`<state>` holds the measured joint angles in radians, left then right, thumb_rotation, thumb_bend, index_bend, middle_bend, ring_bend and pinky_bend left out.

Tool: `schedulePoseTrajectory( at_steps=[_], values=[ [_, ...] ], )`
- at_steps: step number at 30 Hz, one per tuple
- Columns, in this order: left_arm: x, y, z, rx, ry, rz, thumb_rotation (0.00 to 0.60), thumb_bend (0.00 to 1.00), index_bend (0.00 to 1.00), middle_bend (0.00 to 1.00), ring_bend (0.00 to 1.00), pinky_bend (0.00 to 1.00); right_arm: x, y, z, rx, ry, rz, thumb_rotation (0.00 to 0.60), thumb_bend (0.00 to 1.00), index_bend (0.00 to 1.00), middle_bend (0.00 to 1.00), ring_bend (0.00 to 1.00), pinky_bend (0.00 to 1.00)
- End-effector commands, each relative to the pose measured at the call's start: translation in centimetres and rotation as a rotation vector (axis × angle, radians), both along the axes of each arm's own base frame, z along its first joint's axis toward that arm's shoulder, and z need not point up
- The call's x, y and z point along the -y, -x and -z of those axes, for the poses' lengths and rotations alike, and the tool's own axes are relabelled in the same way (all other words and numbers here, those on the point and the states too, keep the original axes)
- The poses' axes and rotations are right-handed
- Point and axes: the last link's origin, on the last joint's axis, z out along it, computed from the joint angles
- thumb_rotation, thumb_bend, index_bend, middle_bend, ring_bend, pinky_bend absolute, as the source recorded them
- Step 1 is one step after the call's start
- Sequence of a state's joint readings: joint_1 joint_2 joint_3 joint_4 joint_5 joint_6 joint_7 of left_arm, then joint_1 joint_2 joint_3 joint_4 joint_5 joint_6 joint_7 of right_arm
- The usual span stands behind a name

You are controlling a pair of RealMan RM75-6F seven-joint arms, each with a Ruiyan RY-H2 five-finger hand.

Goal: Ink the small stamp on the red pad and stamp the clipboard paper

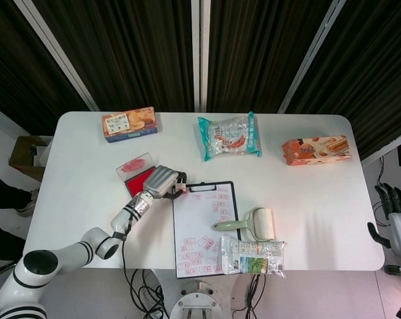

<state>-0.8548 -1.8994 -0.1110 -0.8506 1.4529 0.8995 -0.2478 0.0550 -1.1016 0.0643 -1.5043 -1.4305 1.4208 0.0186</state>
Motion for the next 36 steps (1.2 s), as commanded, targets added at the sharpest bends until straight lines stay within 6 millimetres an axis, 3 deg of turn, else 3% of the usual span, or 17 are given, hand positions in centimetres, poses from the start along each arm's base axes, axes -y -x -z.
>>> schedulePoseTrajectory(
  at_steps=[1,8,13,17,21,28,36],
  values=[
    [-0.1,-0.5,-1.1,0.017,-0.014,0.010,0.600,0.46,0.68,0.70,1.00,1.00,0.0,0.0,0.1,0.005,-0.001,-0.003,0.600,0.27,0.00,0.00,0.00,0.00],
    [0.7,-1.3,-4.6,0.096,-0.004,-0.001,0.600,0.46,0.67,0.69,1.00,1.00,0.1,-0.2,0.3,0.013,-0.005,-0.014,0.600,0.27,0.00,0.00,0.00,0.00],
    [2.0,-1.2,-8.6,0.137,-0.049,0.015,0.600,0.46,0.67,0.69,1.00,1.00,0.2,-0.2,0.5,0.017,-0.010,-0.015,0.600,0.27,0.00,0.00,0.00,0.00],
    [3.7,1.0,-11.4,0.115,-0.099,-0.004,0.600,0.46,0.67,0.69,1.00,1.00,0.3,-0.3,0.7,0.018,-0.012,-0.020,0.600,0.27,0.00,0.00,0.00,0.00],
    [6.3,4.9,-13.1,0.066,-0.124,-0.052,0.600,0.45,0.67,0.69,1.00,1.00,0.5,-0.4,0.9,0.012,-0.020,-0.023,0.600,0.27,0.00,0.00,0.00,0.00],
    [9.4,10.1,-12.7,0.012,-0.145,-0.116,0.600,0.45,0.66,0.69,1.00,1.00,0.5,-0.7,1.8,0.005,-0.050,-0.027,0.600,0.27,0.00,0.00,0.00,0.00],
    [10.9,12.3,-10.7,0.013,-0.141,-0.142,0.600,0.45,0.66,0.68,1.00,1.00,0.3,-0.8,1.4,-0.003,-0.036,-0.024,0.600,0.27,0.00,0.00,0.00,0.00]
  ],
)
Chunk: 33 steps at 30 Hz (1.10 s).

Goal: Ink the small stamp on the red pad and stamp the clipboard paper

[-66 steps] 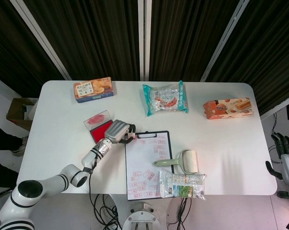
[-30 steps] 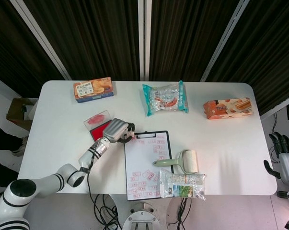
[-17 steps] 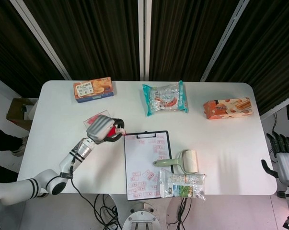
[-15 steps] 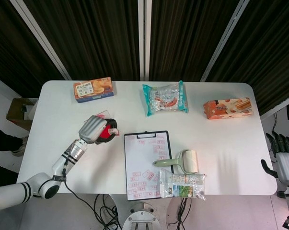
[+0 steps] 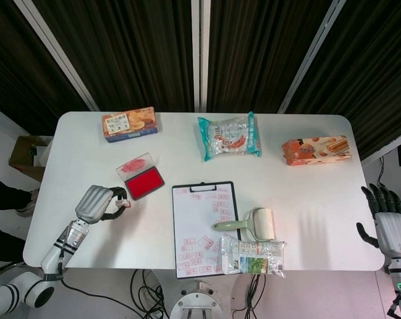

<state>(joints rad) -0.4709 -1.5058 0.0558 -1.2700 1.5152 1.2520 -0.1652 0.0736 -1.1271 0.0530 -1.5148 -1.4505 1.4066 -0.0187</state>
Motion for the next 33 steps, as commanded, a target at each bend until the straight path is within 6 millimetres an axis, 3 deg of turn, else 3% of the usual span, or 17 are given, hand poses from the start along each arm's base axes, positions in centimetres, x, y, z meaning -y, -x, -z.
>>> schedulePoseTrajectory(
  at_steps=[1,21,29,33],
  values=[
    [1.0,0.8,1.1,0.005,0.008,-0.014,0.600,0.45,0.66,0.68,1.00,1.00,-0.1,0.0,-0.2,0.000,0.006,0.002,0.600,0.27,0.00,0.00,0.00,0.00],
    [2.2,3.9,3.0,0.004,0.007,-0.058,0.600,0.43,0.61,0.64,1.00,1.00,-0.2,0.1,-0.6,-0.010,0.006,0.025,0.600,0.28,0.00,0.00,0.00,0.00],
    [2.4,4.6,3.0,0.015,0.000,-0.062,0.600,0.29,0.58,0.62,1.00,1.00,-0.3,0.0,-0.4,-0.011,0.001,0.031,0.600,0.28,0.00,0.00,0.00,0.00],
    [2.5,4.7,3.0,0.021,0.008,-0.047,0.600,0.22,0.47,0.57,1.00,1.00,-0.4,0.0,-0.3,-0.014,-0.003,0.034,0.600,0.28,0.00,0.00,0.00,0.00]
  ],
)
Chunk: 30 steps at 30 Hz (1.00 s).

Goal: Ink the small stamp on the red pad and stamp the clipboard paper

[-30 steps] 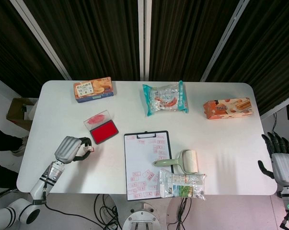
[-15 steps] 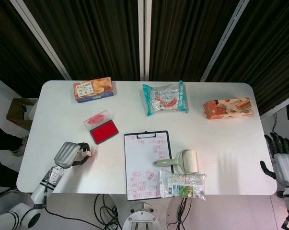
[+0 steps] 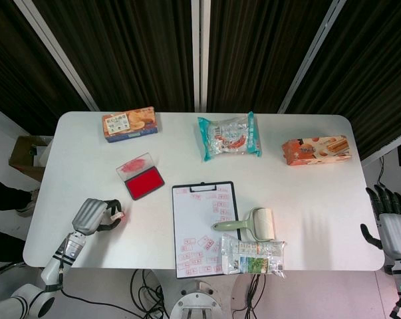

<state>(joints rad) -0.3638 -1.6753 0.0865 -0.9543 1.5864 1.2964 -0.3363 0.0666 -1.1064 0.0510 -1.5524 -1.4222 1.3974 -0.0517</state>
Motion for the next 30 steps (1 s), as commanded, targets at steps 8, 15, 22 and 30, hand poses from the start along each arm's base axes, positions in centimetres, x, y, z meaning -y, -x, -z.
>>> schedulePoseTrajectory(
  at_steps=[8,15,22,30],
  values=[
    [-0.02,0.17,0.19,0.003,0.007,0.020,0.600,0.20,0.36,0.49,1.00,1.00,0.02,-0.12,-0.06,-0.002,0.000,-0.001,0.600,0.27,0.00,0.00,0.00,0.00],
    [-0.24,0.18,-0.01,0.010,0.002,0.015,0.600,0.20,0.33,0.48,1.00,1.00,-0.02,0.02,-0.04,-0.003,0.000,0.004,0.600,0.28,0.00,0.00,0.00,0.00],
    [-0.45,0.14,-0.17,0.016,-0.006,0.010,0.600,0.20,0.33,0.48,1.00,1.00,0.03,-0.01,-0.05,-0.005,0.001,0.005,0.600,0.28,0.00,0.00,0.00,0.00],
    [-0.93,0.09,-0.64,0.023,-0.021,0.006,0.600,0.19,0.33,0.48,1.00,1.00,0.07,0.03,0.01,-0.006,0.000,0.009,0.600,0.28,0.00,0.00,0.00,0.00]
  ],
)
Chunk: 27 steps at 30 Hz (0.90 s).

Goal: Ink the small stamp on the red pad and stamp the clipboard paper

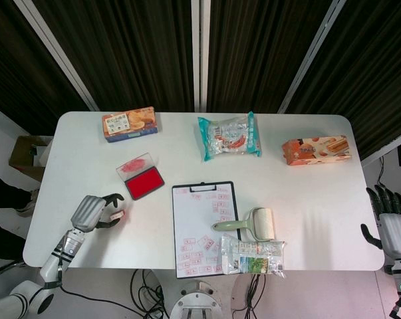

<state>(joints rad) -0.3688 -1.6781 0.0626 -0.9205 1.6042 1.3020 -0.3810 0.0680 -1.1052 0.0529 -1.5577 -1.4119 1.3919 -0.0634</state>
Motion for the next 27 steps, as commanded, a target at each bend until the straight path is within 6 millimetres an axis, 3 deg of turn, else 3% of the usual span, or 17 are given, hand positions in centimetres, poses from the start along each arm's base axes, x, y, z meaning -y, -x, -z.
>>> schedulePoseTrajectory(
  at_steps=[1,19,23,27],
  values=[
    [-0.1,0.0,-0.1,0.002,-0.002,-0.004,0.600,0.19,0.33,0.48,1.00,1.00,0.0,0.0,0.0,0.000,0.000,0.000,0.600,0.28,0.00,0.00,0.00,0.00],
    [-0.4,-0.2,-0.8,0.021,-0.028,-0.005,0.600,0.19,0.33,0.46,1.00,1.00,-0.1,0.0,-0.2,-0.002,0.006,0.002,0.600,0.28,0.00,0.00,0.00,0.00],
    [-0.8,-0.7,-2.6,0.052,-0.098,0.013,0.600,0.15,0.33,0.45,0.99,1.00,0.0,-0.2,-0.2,-0.002,0.008,-0.003,0.600,0.28,0.00,0.00,0.00,0.00],
    [-0.6,-1.2,-6.7,0.081,-0.235,0.047,0.600,0.10,0.35,0.44,0.89,1.00,0.1,-0.3,-0.2,0.000,0.006,-0.005,0.600,0.28,0.00,0.00,0.00,0.00]
  ],
)
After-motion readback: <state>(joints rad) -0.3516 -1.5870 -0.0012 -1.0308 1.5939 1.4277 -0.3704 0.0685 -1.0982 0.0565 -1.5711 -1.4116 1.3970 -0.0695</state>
